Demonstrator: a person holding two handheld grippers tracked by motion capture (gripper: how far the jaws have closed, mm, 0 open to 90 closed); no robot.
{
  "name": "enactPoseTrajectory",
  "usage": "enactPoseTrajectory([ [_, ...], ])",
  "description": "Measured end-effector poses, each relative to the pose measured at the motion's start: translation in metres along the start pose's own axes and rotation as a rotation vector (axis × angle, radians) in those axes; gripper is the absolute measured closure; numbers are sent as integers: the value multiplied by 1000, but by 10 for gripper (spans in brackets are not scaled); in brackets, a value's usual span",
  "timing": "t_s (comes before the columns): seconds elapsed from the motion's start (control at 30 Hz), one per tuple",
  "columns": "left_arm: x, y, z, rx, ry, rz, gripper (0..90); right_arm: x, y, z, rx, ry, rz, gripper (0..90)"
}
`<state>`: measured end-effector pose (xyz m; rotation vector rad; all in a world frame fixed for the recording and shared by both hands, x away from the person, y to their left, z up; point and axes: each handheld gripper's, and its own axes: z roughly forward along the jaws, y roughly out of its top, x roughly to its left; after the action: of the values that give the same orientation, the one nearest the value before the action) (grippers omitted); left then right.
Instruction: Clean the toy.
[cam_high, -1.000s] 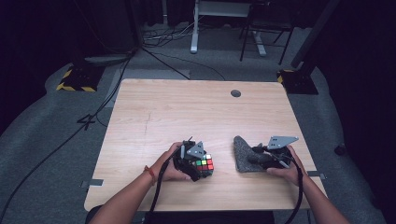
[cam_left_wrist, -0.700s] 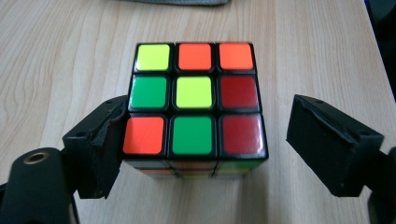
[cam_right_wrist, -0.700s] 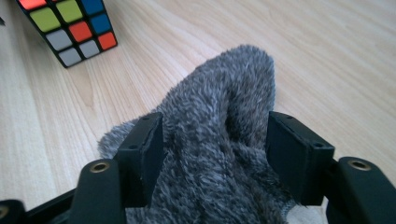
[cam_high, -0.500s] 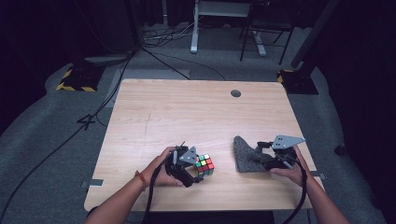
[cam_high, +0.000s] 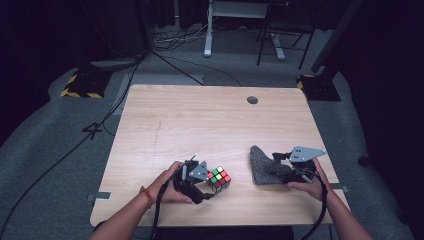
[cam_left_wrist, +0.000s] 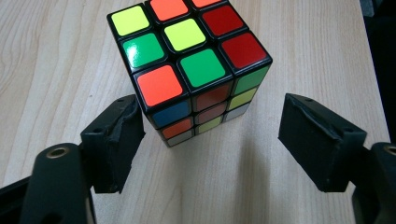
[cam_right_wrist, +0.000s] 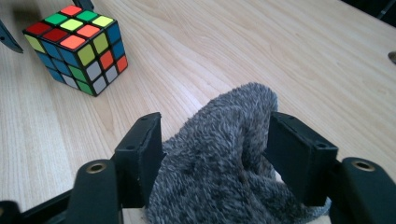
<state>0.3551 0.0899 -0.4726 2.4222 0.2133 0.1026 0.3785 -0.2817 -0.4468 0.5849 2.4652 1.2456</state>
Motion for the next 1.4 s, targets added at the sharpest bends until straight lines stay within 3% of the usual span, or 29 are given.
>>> enactPoseTrajectory([
  [0.27, 6, 5, -8, -43, 32, 2, 191, 15, 11, -1, -49, 54, -30, 424],
  [0.4, 14, 9, -9, -61, 24, -1, 257, 28, 17, 4, -55, 106, -50, 428],
  [0.57, 13, 13, 1, -40, 16, 10, 288, 37, 19, 16, -27, 144, -73, 428],
  [0.83, 16, 23, 10, -36, 21, 27, 171, 50, 16, 39, 13, 209, -75, 433],
  [0.93, 18, 28, 13, -37, 2, 40, 160, 58, 15, 51, 38, 226, -103, 462],
  [1.2, 22, 34, 19, -39, -37, 69, 186, 65, 24, 67, 4, 209, -109, 543],
  [1.4, 25, 31, 20, -43, -52, 64, 221, 65, 26, 77, 13, 192, -113, 527],
])
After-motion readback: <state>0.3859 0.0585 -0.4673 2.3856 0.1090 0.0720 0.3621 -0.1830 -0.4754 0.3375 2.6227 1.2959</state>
